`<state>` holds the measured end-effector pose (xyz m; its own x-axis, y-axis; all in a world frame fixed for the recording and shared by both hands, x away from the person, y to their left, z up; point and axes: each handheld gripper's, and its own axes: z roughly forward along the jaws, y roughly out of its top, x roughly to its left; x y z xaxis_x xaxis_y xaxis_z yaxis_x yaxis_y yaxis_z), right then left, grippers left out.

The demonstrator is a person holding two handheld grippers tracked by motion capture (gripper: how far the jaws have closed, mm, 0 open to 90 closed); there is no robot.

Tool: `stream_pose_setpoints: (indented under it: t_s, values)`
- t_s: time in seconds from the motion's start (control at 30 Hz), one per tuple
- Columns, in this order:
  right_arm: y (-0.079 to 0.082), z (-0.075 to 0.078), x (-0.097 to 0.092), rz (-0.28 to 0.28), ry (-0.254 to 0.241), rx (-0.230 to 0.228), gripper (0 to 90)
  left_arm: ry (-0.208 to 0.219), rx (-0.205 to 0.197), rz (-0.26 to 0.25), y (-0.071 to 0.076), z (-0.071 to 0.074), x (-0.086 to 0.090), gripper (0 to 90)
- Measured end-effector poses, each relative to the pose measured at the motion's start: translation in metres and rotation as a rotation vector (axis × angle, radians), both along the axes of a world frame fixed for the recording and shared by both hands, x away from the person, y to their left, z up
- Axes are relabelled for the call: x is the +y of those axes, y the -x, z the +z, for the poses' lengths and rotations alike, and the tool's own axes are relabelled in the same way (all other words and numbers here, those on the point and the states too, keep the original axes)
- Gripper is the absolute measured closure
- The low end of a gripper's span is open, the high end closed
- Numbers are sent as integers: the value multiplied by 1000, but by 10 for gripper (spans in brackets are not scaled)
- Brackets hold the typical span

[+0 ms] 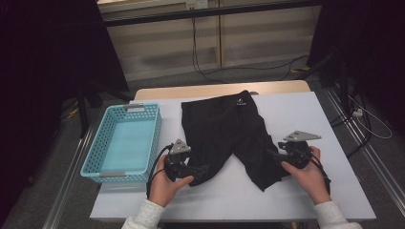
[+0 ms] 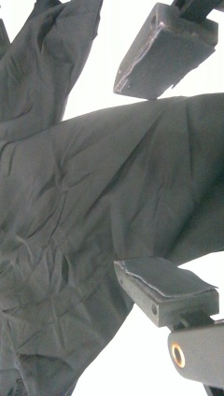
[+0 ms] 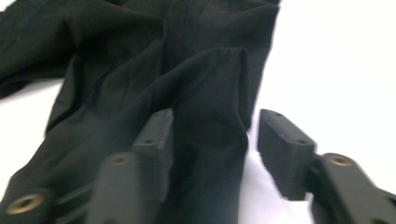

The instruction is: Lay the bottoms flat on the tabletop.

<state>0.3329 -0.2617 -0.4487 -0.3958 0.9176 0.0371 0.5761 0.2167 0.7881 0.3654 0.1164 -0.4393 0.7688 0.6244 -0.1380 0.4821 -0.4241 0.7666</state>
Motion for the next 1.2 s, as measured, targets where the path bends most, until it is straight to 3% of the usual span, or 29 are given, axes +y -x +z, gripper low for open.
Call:
stream_pose_setpoints:
  t_s: [0.2, 0.33, 0.47, 0.57, 0.6, 0.67, 0.7, 0.73, 0.77, 0.8, 0.83, 0.93, 1.03, 1.07, 1.13, 1.2]
  values:
    - [17, 3, -16, -23, 5, 6, 411, -2, -8, -9, 1, 2, -3, 135]
    - [27, -2, -22, -12, 1, 46, 472, 3, -6, -11, 2, 2, -4, 135]
    - [32, -1, -26, -15, 6, 49, 516, 7, -6, -15, 2, 3, -4, 134]
    - [36, -7, -27, -4, 9, 77, 536, 5, -14, -17, 2, 4, -4, 134]
    - [35, -12, -26, 3, 23, 106, 550, 8, -12, -16, 3, 4, -5, 134]
    - [35, -15, -25, 5, 29, 97, 567, 8, -11, -19, 3, 5, -6, 134]
    - [34, -15, -24, 8, 20, 100, 594, 8, -10, -19, 3, 4, -6, 135]
    - [34, -15, -21, 34, 15, 107, 787, 2, -9, -27, 3, 4, -7, 134]
    - [34, -15, -21, 34, 15, 107, 787, 2, -9, -27, 3, 4, -7, 134]
    - [34, -17, -16, 68, -18, 108, 852, 1, -9, -27, 3, 3, -8, 135]
    - [34, -17, -14, 79, -18, 108, 884, 0, -6, -28, 3, 2, -9, 135]
    - [33, -15, -7, 114, -26, 130, 896, -7, -6, -33, 4, 1, -10, 134]
    - [33, -11, -5, 123, -18, 117, 898, 0, -7, -30, 4, 2, -10, 134]
    - [35, -1, -5, 118, -36, 83, 898, -1, -8, -31, 4, 3, -9, 135]
    - [35, 4, -6, 116, -42, 67, 898, 2, -8, -32, 4, 3, -9, 135]
    - [40, 22, -12, 99, -53, 9, 898, 6, -7, -26, 3, 3, -7, 135]
